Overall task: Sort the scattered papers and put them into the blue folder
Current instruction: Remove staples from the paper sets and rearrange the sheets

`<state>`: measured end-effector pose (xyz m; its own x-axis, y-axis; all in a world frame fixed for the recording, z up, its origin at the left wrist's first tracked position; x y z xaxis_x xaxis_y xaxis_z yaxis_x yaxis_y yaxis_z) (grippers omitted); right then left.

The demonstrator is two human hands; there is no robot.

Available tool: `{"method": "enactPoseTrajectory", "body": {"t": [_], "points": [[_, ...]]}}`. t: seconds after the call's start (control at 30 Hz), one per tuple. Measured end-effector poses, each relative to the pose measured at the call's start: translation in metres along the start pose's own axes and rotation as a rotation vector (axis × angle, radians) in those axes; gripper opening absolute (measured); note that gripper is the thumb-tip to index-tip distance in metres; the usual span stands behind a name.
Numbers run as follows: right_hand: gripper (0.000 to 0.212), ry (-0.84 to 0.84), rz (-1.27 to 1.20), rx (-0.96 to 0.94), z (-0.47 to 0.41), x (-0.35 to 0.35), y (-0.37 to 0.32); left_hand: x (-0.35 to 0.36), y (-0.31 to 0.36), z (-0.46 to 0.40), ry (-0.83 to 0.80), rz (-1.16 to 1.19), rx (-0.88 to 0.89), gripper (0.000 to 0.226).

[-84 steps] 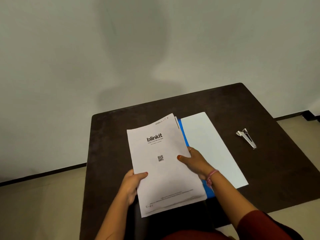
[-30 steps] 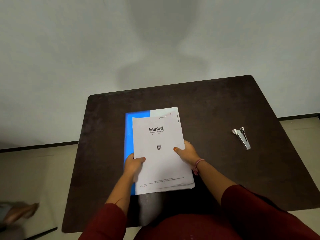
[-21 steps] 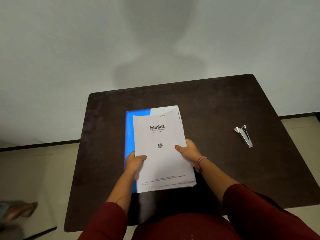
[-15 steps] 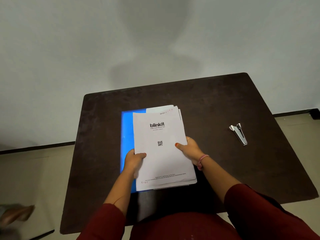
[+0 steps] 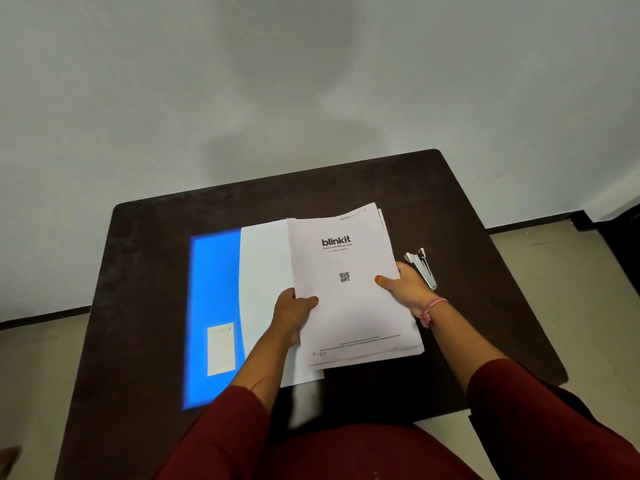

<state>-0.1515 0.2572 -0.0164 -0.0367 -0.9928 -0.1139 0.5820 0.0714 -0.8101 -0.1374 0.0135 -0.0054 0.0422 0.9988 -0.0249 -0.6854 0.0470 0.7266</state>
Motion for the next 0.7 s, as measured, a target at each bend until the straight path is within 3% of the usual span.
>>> {"method": "enactPoseTrajectory", "body": {"t": [0.3,0.7], "points": [[0.056,-0.002,0.048,0.016,-0.010,-0.039,0.011,0.044,-0.008,-0.012,0.073,-0.095,0.010,0.023],[0.057,-0.060,0.198,-0.003,-0.024,-0.078,0.006,0.079,-0.010,-0.019,0.032,0.005,-0.024,0.021]]}}
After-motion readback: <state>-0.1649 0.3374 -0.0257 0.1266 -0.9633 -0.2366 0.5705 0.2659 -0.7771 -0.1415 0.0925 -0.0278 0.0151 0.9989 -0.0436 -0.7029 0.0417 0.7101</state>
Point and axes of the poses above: each hand's wrist, its own z-axis away from the middle knuckle, its own x-axis out of the palm, y = z × x, the point moved 7 cm from there along -z, towards the middle knuckle, and after that the axes turned 3 degrees about -y, right-handed, at the moved point
